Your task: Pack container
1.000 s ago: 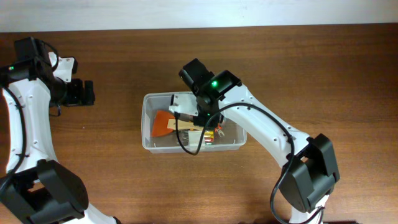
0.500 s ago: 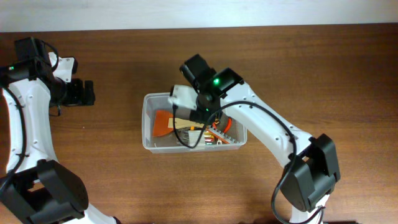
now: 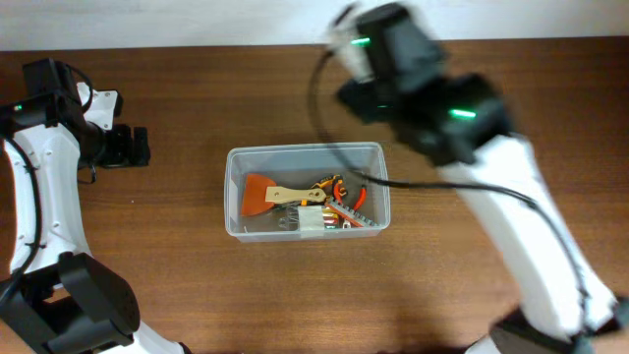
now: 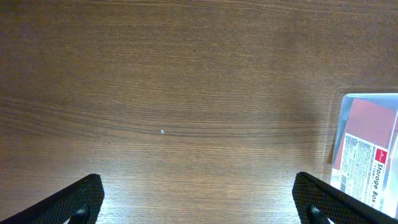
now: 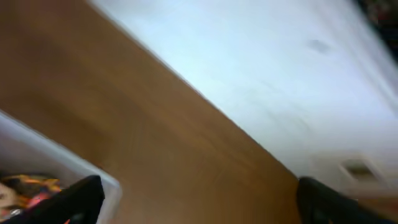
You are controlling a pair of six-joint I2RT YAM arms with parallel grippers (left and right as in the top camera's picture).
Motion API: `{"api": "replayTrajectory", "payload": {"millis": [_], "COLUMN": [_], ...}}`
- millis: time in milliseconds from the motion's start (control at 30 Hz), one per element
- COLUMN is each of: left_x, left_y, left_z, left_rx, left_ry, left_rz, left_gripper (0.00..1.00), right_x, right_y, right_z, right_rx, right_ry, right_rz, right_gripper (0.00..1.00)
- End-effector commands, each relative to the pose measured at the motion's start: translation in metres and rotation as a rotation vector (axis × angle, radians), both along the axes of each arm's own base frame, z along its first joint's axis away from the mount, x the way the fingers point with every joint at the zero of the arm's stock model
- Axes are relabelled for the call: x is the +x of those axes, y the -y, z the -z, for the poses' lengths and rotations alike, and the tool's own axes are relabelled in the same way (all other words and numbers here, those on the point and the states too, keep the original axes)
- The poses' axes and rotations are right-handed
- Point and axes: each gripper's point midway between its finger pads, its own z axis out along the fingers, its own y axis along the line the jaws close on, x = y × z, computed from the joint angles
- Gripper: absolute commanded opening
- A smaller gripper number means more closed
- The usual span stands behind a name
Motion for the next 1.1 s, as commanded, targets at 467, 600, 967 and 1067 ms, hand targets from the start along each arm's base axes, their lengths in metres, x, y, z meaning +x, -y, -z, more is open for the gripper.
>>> {"api": "replayTrajectory", "payload": {"millis": [467, 600, 967, 1067], "left_x": [0.000, 0.000, 0.000, 0.000], "left_y": [-0.001, -0.001, -0.001, -0.001], "left_z": [0.005, 0.005, 0.005, 0.005], "left_rx": [-0.019, -0.019, -0.019, -0.020], "left_ry": [-0.006, -0.006, -0.006, -0.006], "left_rz": [-0.014, -0.014, -0.014, -0.014], "left_gripper": [0.99, 0.99, 0.99, 0.99], "right_x": [-0.162, -0.171, -0.235, -0.249], "right_y": [0.212, 0.174, 0.091, 0.089], "right_z": [-0.028, -0.004, 0.010, 0.022], "right_rx": [0.351, 0.491, 0.642, 0.646], "right_ry": [0.056, 0.089, 0.338, 0.318], "right_rz": [0.600, 0.391, -0.132, -0.125], "right_gripper": [0.99, 0.99, 0.99, 0.99]}}
